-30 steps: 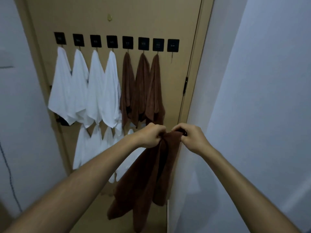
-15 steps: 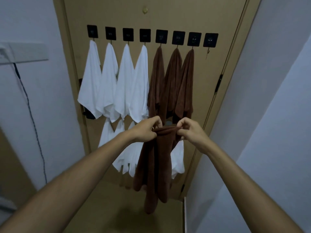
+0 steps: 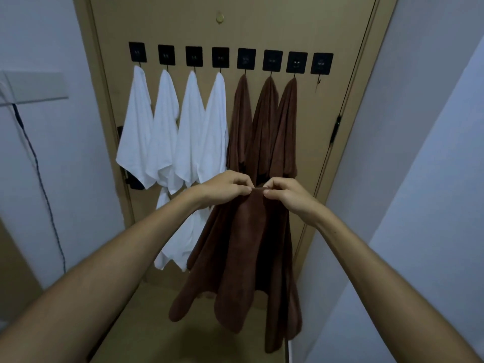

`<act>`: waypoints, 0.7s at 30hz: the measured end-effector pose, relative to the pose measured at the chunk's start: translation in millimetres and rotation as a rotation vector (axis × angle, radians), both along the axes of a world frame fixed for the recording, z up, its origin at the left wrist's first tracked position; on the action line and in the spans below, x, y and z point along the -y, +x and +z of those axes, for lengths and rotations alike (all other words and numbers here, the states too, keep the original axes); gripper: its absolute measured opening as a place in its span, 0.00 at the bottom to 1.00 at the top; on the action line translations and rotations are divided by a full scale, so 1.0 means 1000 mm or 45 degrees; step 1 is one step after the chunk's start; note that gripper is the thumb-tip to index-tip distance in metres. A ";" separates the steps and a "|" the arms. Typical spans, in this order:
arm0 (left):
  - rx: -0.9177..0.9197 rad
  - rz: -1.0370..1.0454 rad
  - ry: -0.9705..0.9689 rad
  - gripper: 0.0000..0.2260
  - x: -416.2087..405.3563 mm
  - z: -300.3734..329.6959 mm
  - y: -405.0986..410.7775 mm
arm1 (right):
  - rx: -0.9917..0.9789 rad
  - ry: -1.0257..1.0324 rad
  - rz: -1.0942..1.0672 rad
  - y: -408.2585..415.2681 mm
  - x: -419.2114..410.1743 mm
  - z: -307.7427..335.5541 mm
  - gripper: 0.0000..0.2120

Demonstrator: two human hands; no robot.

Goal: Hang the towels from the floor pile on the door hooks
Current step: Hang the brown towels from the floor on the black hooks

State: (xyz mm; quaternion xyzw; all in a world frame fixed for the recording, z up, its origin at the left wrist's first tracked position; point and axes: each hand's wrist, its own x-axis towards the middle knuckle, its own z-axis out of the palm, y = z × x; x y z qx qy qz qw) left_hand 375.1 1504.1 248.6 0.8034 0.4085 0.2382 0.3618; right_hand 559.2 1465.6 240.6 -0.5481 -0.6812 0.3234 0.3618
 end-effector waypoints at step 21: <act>0.140 -0.048 -0.026 0.07 -0.013 0.008 0.036 | 0.168 0.200 0.030 0.023 -0.008 -0.003 0.06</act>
